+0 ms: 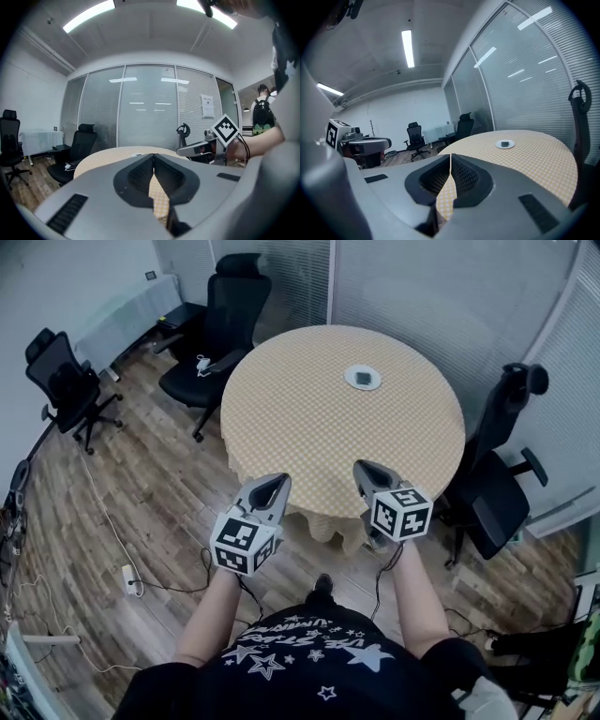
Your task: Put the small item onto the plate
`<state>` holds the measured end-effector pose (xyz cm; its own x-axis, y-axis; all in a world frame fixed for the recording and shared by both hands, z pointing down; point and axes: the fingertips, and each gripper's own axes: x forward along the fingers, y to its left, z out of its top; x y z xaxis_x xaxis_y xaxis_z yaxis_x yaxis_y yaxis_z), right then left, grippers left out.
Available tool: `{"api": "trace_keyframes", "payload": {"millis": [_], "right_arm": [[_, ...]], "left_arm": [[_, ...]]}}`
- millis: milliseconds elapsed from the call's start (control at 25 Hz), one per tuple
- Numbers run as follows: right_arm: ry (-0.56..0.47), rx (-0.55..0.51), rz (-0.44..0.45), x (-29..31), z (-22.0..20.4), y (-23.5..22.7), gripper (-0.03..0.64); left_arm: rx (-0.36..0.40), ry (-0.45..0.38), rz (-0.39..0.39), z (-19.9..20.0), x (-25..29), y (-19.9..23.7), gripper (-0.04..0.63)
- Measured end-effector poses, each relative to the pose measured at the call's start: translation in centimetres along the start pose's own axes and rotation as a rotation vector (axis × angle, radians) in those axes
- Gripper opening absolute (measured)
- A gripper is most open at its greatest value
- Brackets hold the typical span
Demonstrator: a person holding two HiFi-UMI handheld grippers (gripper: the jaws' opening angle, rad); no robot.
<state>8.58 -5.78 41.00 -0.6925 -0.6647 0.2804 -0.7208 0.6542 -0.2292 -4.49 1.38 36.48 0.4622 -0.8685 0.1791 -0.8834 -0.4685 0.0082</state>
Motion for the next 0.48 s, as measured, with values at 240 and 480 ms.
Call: {"api": "trace_keyframes", "payload": {"millis": [240, 480], "right_arm": [[-0.006, -0.021, -0.007, -2.3, -1.9, 6.5, 0.031], [-0.029, -0.017, -0.006, -6.0, -4.1, 12.6, 0.03]], "left_arm": [[-0.007, -0.028, -0.001, -1.3, -7.0, -0.1, 0.009], [0.014, -0.031, -0.006, -3.3, -13.7, -0.2, 0.009]]}}
